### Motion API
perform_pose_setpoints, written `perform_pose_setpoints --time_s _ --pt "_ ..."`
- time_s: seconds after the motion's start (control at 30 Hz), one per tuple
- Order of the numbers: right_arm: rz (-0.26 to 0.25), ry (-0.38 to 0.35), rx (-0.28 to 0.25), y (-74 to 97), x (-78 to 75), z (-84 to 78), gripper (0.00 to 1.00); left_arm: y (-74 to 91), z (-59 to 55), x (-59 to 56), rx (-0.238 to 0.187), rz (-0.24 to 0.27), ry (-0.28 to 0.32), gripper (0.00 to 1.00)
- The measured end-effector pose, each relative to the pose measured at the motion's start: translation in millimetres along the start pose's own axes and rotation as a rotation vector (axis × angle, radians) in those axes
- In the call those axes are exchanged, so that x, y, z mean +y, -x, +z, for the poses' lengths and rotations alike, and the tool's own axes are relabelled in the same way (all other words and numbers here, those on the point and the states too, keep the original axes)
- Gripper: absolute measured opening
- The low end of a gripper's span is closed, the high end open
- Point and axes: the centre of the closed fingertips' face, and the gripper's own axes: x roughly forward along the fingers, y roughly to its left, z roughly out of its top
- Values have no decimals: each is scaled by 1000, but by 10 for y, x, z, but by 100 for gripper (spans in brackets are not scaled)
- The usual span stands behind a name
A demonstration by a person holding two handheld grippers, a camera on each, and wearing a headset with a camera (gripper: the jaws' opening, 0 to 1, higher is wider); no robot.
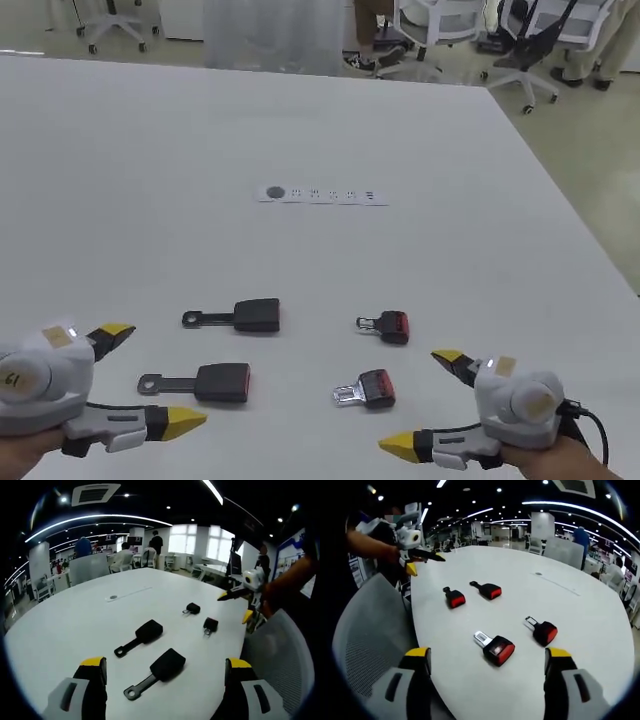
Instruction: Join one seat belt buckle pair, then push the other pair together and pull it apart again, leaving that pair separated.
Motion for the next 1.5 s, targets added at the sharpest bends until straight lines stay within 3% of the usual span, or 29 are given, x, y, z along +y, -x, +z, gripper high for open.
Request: perform_pose_setpoints --time_s 0.3,0.53,0.77,1.07,1.23,1.4,1.5 --pt "42 42 38 -66 -37 14 90 -77 34 -15 21 -42 -30 98" --pt "78 43 56 -155 -11 -8 90 -165 -15 -48 55 -100 -62 93" --pt "121 75 103 -260 -13 -93 90 -269 -118 -50 109 -139 -101 89" --pt "218 134 171 -421 -64 -117 88 -454 -253 -103 161 -220 -133 84" --pt "287 166 211 -511 -62 -169 88 -588 -373 -92 215 -264 -186 82" --pt "328 168 228 -580 -70 -191 83 -704 -478 -68 255 -303 -234 72" --pt "353 174 240 -627 -61 -217 82 -771 -519 -45 278 -320 -268 72"
